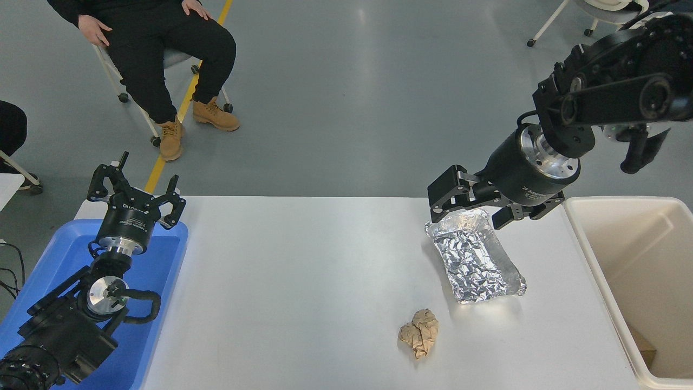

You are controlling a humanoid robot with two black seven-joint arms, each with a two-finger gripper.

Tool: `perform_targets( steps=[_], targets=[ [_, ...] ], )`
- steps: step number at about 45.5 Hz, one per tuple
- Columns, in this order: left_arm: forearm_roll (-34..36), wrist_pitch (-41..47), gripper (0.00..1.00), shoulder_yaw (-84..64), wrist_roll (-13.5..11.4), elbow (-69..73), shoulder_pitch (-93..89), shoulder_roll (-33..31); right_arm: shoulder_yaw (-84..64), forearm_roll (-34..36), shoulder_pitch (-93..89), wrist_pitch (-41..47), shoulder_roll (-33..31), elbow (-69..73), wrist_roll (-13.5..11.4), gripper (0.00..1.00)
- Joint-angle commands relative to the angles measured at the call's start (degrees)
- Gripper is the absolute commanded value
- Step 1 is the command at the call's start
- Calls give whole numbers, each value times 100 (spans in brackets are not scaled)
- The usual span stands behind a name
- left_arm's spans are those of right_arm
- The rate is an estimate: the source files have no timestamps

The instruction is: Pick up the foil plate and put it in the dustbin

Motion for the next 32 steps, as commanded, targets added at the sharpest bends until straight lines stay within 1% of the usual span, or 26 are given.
perform_targets(
  steps=[1,32],
  targets=[
    [-8,0,99,0,-9,0,0,0,0,18,1,-26,28,-2,0,100],
    [-8,0,99,0,-18,0,-9,0,-9,71,-51,-26,116,-81,9,100]
  ],
)
